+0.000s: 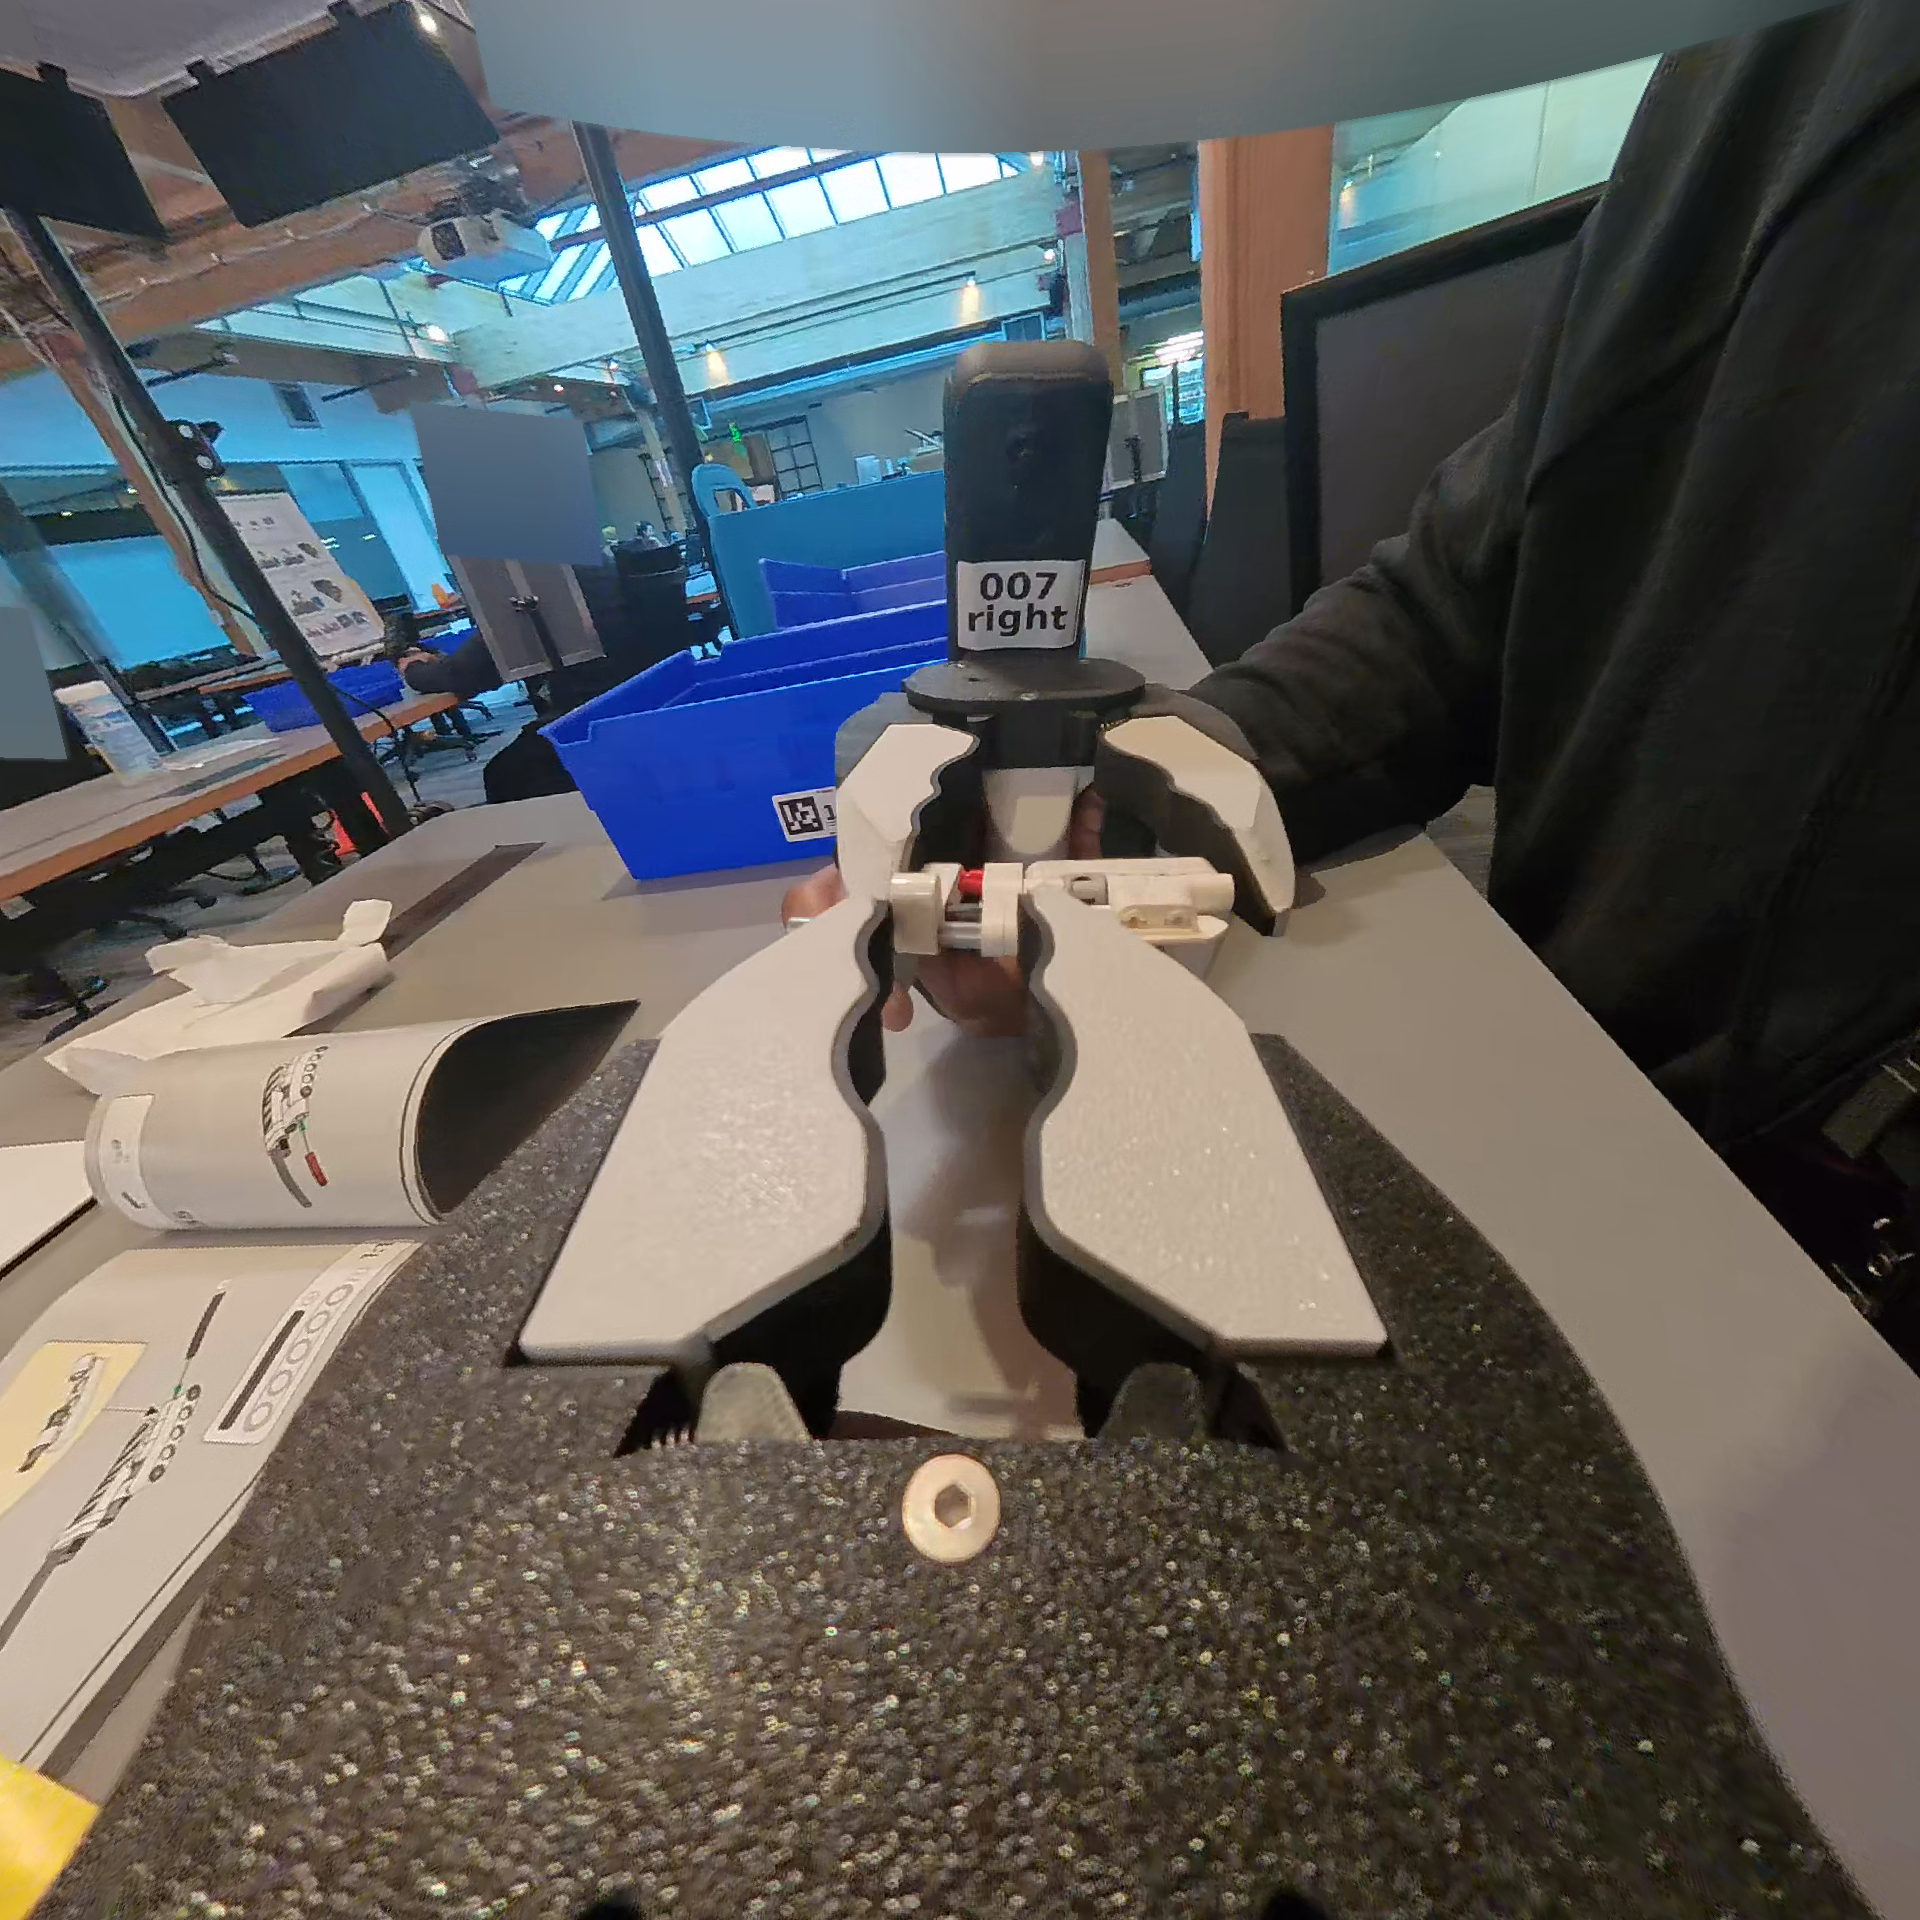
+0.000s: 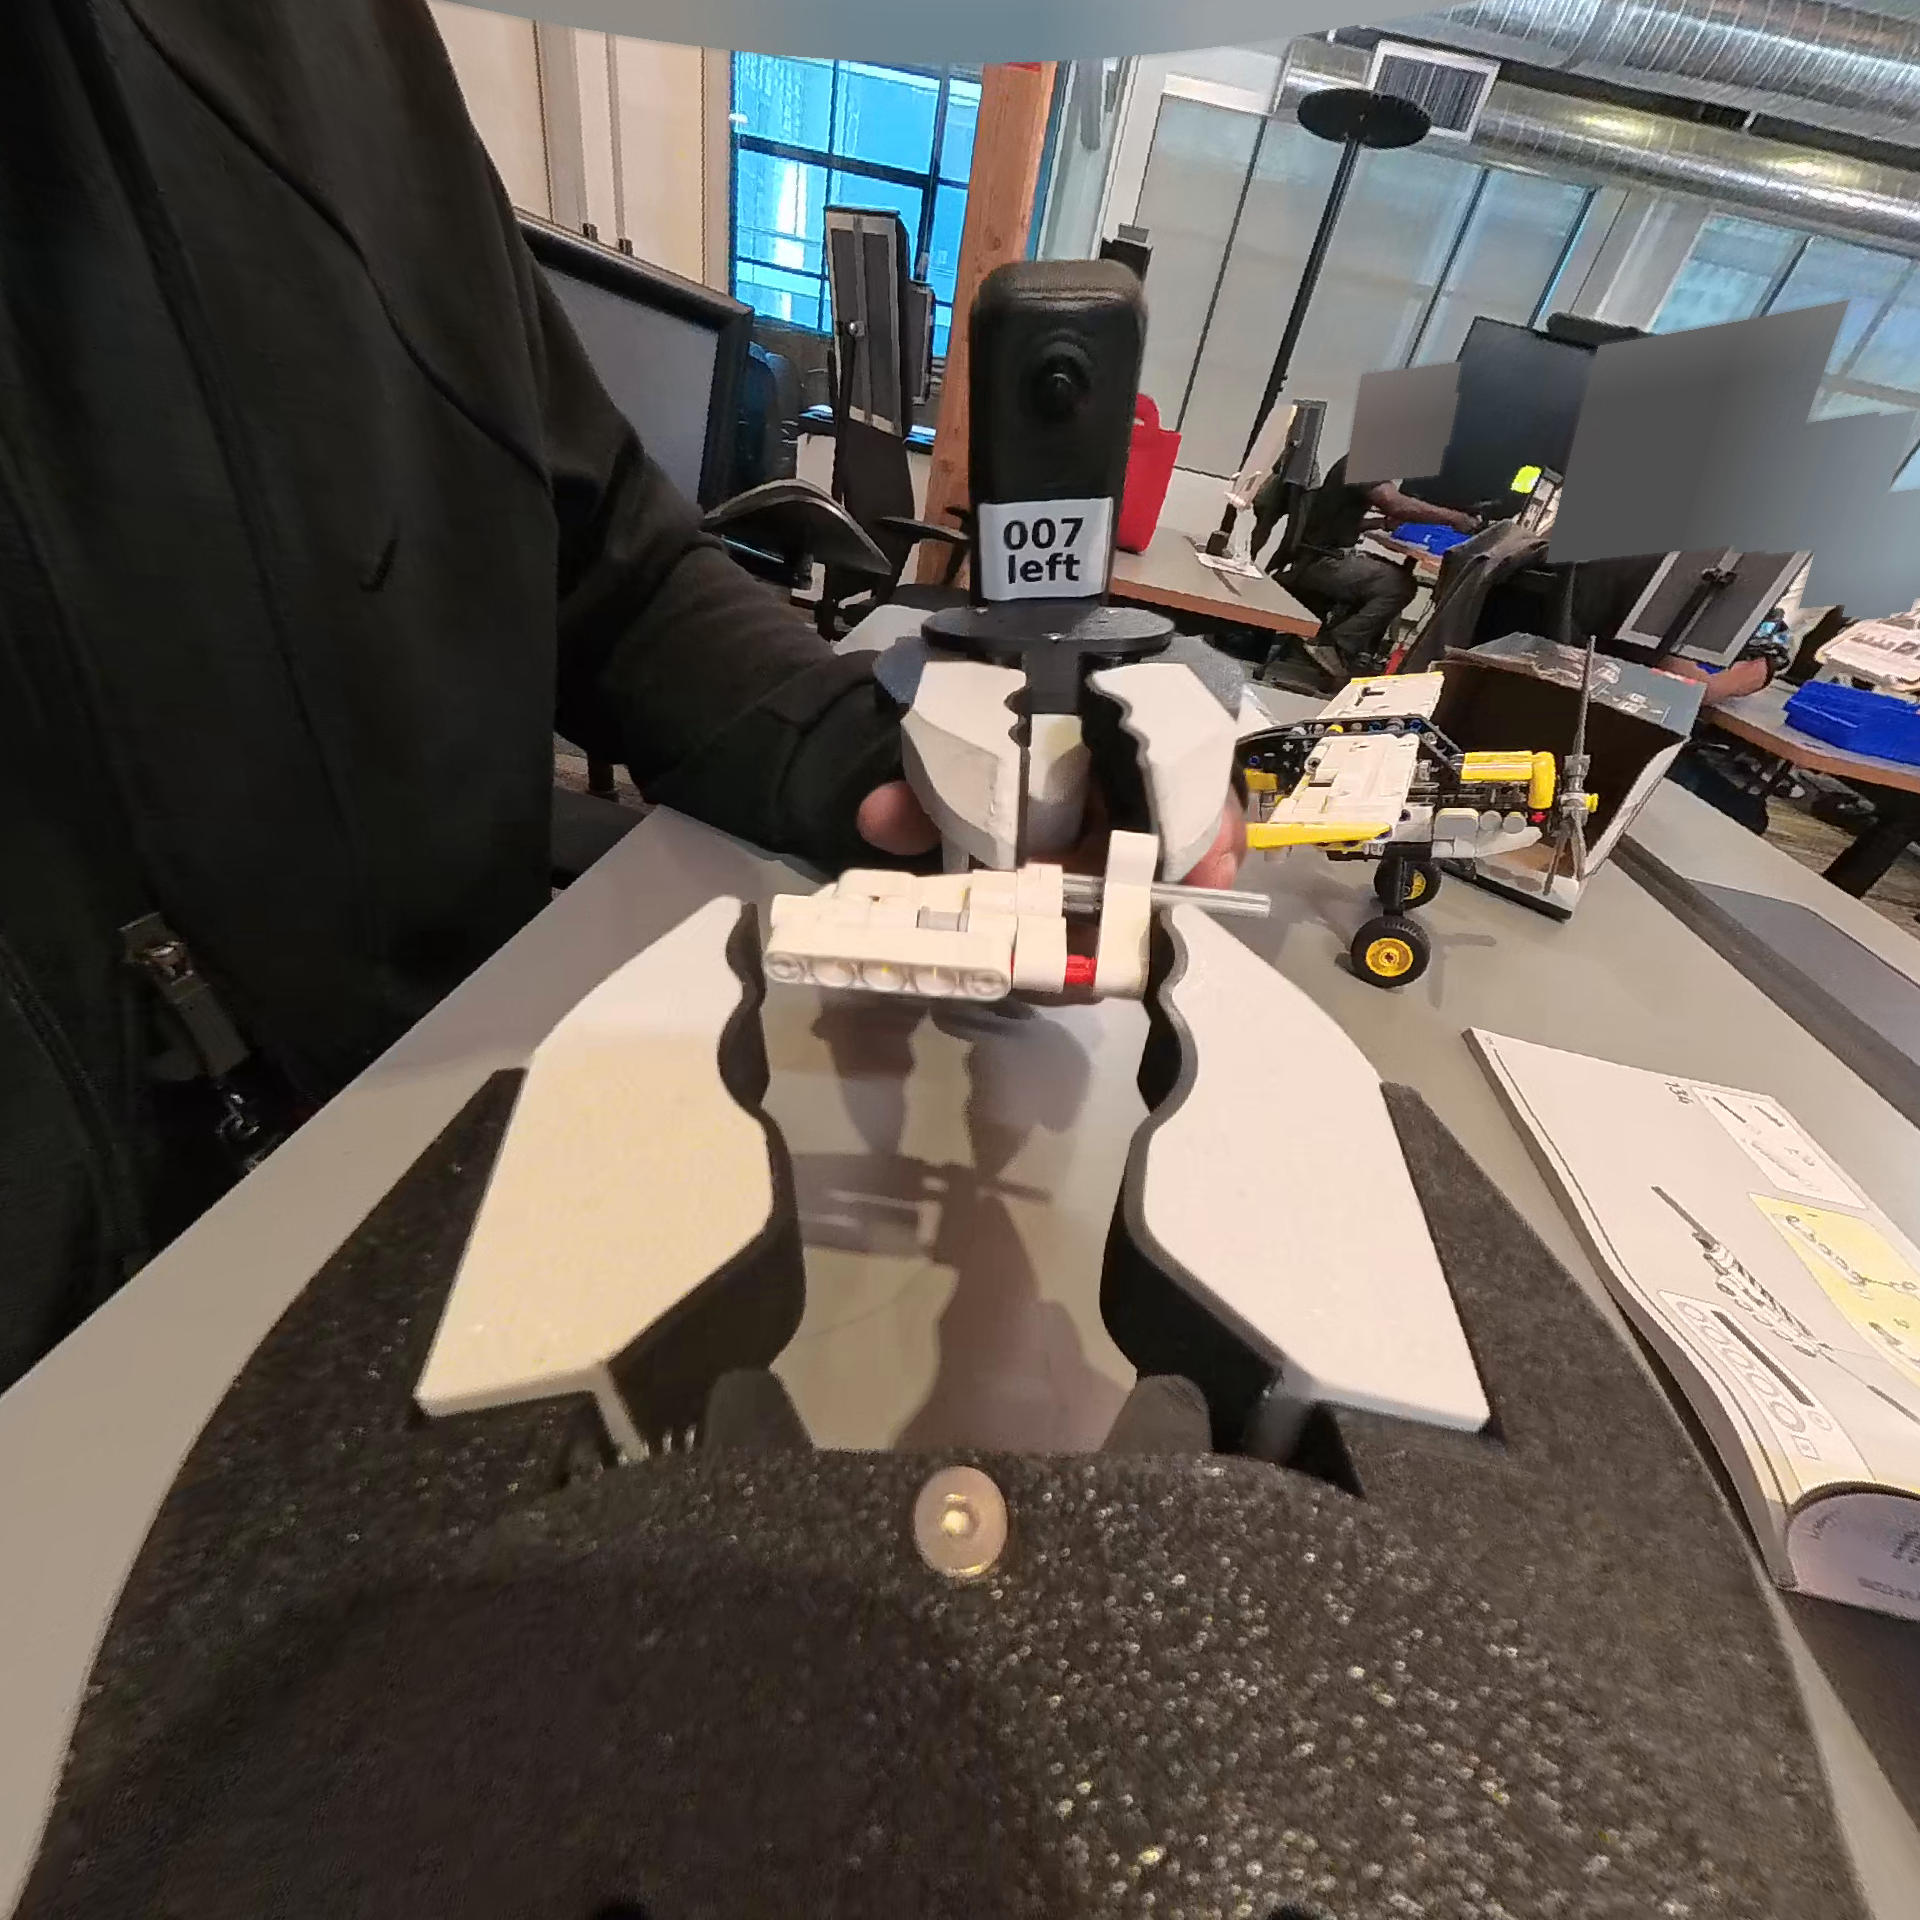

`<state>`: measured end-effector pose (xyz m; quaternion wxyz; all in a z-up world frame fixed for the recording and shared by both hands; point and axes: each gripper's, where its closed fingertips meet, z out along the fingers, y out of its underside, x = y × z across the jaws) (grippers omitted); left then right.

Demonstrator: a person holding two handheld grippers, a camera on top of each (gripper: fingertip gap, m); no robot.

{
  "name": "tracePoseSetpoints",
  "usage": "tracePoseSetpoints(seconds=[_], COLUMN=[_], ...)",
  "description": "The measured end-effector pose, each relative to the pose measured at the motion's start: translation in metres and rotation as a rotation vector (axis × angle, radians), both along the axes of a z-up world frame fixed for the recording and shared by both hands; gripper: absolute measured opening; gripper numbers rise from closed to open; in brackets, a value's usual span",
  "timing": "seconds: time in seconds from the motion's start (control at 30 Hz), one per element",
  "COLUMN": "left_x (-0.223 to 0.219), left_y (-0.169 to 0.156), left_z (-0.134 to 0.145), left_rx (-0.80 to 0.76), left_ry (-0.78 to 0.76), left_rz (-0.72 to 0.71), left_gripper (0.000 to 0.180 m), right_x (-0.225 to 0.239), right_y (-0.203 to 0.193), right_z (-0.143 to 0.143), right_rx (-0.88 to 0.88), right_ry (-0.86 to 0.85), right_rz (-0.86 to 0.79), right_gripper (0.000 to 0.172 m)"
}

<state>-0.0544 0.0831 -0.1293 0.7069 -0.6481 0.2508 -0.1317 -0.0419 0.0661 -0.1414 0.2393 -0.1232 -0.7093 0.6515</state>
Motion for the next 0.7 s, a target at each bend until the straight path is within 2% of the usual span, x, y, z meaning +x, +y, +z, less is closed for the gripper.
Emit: tracePoseSetpoints(seconds=[0.17, 0.3, 0.4, 0.47, 0.6, 0.7], left_x=[-0.0007, -0.0056, -0.0057, -0.0051, -0.0005, 0.0005], left_y=[0.0015, 0.0027, 0.0025, 0.0022, 0.0002, 0.0000], left_z=[-0.0014, -0.0005, -0.0010, -0.0016, -0.0046, -0.0052], left_rx=[-0.020, -0.024, -0.025, -0.025, -0.021, -0.015], left_ry=[-0.027, -0.055, -0.052, -0.045, -0.016, -0.013], left_rz=[0.010, 0.039, 0.043, 0.039, 0.004, 0.000], left_gripper=[0.021, 0.008, 0.008, 0.010, 0.025, 0.026], right_x=[0.0001, 0.0008, 0.0006, 0.0005, -0.0003, 0.0004], right_y=[0.0011, -0.0015, -0.0024, -0.0020, 0.0000, 0.0007], right_z=[0.0026, 0.0002, -0.0007, -0.0009, 0.0009, 0.0020], right_rx=[-0.007, 0.015, 0.029, 0.035, 0.021, 0.011], right_ry=[0.011, 0.020, 0.030, 0.034, 0.025, 0.023], right_rz=[-0.003, -0.003, -0.008, -0.011, -0.014, -0.010], right_gripper=[0.070, 0.070, 0.070, 0.070, 0.070, 0.070])
